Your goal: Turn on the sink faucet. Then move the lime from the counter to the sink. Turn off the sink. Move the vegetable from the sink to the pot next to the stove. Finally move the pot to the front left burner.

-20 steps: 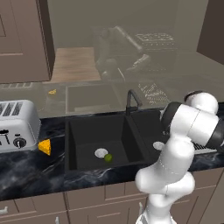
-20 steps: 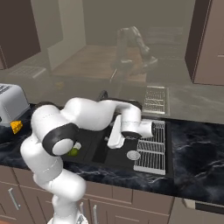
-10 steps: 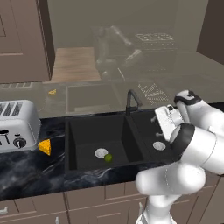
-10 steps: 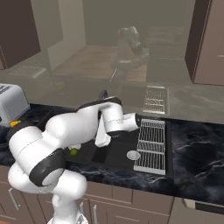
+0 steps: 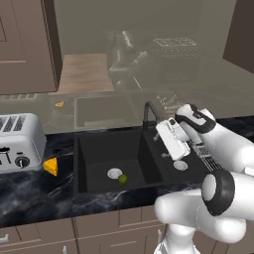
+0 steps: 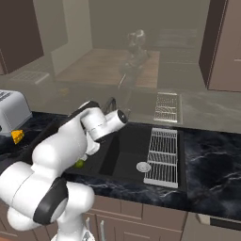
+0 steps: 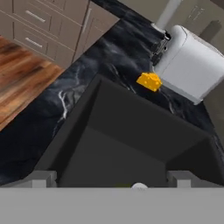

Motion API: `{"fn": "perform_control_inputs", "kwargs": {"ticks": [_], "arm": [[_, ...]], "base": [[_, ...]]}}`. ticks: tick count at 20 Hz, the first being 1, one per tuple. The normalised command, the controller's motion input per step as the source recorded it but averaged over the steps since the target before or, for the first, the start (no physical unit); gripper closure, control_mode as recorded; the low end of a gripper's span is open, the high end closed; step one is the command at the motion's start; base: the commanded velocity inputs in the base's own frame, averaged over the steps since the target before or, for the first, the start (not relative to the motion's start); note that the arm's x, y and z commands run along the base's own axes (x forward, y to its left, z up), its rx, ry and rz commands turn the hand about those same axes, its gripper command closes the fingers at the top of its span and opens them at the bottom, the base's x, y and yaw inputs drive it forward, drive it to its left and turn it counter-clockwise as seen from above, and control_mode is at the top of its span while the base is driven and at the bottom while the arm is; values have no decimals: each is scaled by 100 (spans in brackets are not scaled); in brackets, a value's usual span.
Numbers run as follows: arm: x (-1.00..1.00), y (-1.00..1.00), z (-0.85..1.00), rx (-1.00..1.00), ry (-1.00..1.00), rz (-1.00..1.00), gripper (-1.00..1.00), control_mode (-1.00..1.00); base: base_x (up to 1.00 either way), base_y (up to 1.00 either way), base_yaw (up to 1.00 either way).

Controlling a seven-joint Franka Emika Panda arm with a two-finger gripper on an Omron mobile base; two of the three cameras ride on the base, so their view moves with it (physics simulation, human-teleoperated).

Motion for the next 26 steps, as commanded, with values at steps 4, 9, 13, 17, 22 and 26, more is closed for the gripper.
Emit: {"fn": "perform_control_inputs", "kwargs": {"ticks": [4, 9, 13, 17, 22, 26], "arm": [[2, 74, -3, -14, 1, 15, -100, -100], [10, 45, -14, -9, 4, 8, -100, -100], [5, 2, -7, -9, -3, 2, -100, -100], [24, 2, 0, -14, -11, 12, -100, -100], [26, 9, -3, -19, -1, 17, -100, -100], [31, 11, -4, -22, 2, 19, -100, -100]], "base": [[0, 0, 0], [0, 0, 0], [0, 0, 0], [0, 0, 0], [0, 0, 0], [0, 0, 0]]}}
